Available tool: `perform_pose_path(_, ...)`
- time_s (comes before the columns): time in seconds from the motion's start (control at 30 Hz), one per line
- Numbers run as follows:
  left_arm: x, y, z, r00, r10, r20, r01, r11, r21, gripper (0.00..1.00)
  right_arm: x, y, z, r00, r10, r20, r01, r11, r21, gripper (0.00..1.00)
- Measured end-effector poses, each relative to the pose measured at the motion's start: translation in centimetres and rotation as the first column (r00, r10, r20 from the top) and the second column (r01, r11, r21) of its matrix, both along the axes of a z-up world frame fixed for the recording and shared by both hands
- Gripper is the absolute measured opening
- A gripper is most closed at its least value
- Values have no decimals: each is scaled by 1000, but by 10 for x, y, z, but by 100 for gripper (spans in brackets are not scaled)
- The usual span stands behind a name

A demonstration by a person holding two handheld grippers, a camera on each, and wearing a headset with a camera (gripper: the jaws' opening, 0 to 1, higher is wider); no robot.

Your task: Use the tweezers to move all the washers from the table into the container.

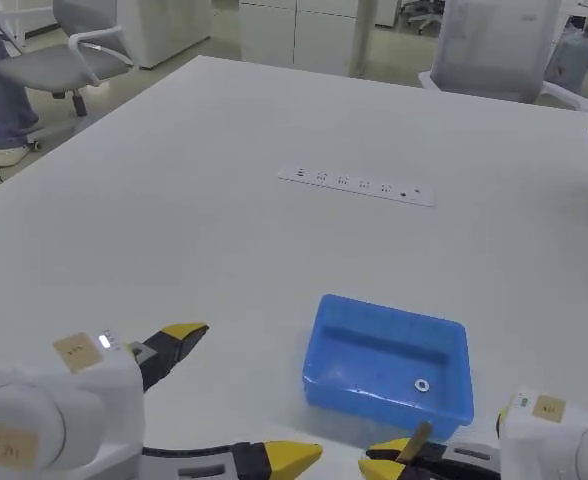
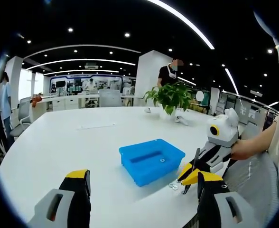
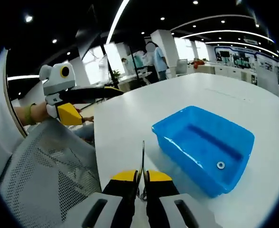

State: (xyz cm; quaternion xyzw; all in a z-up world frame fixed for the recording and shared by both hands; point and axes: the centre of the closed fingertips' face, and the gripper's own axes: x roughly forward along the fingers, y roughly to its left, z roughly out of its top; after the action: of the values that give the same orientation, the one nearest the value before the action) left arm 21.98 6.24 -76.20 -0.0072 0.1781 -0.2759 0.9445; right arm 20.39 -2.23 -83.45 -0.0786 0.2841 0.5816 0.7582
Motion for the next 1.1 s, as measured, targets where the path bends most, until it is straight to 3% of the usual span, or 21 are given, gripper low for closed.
perform_pose_path(0.23, 0, 0, 0, 1000, -2, -1, 2, 1000, 0, 95, -10, 6, -2, 989, 111, 97, -103, 991, -87, 4)
perform_pose_path(0.27, 0, 0, 0, 1000, -1, 0, 1, 1000, 2, 95, -12, 6, -4, 982, 139, 127, -125, 986, -111, 4)
perform_pose_path(0.3, 0, 0, 0, 1000, 0, 1, 0, 1000, 3, 95, -15, 0, -12, 977, 167, 129, -144, 974, -173, 4)
perform_pose_path(0.33, 0, 0, 0, 1000, 0, 1, 0, 1000, 2, 95, -14, 9, -7, 970, 175, 170, -153, 979, -133, 4)
perform_pose_path(0.43, 0, 1, 0, 1000, 4, 0, -4, 1000, 1, 95, -19, 4, -9, 958, 204, 201, -170, 970, -173, 3)
perform_pose_path(0.5, 0, 1, 1, 1000, 4, 1, -4, 1000, -1, 95, -14, 3, -8, 972, 159, 175, -134, 980, -146, 2)
perform_pose_path(0.57, 0, 0, 1, 1000, 2, 1, -2, 1000, 1, 95, -9, 4, -7, 988, 98, 119, -87, 992, -94, 2)
perform_pose_path(0.6, 0, 0, 1, 1000, 0, 2, 0, 1000, 2, 95, -5, 1, -7, 996, 53, 65, -49, 996, -74, 2)
perform_pose_path(0.77, 0, 0, 1, 1000, 2, 4, -2, 1000, 2, 95, 9, -5, 6, 996, -60, -73, 61, 998, 19, 2)
perform_pose_path(0.83, 1, 1, 2, 1000, 6, 6, -6, 1000, 0, 95, 18, -7, 16, 991, -94, -97, 100, 993, 55, 2)
perform_pose_path(1.1, 0, 0, 1, 1000, 1, 6, -1, 1000, 4, 95, 42, -17, 40, 987, -119, -105, 125, 991, 54, 2)
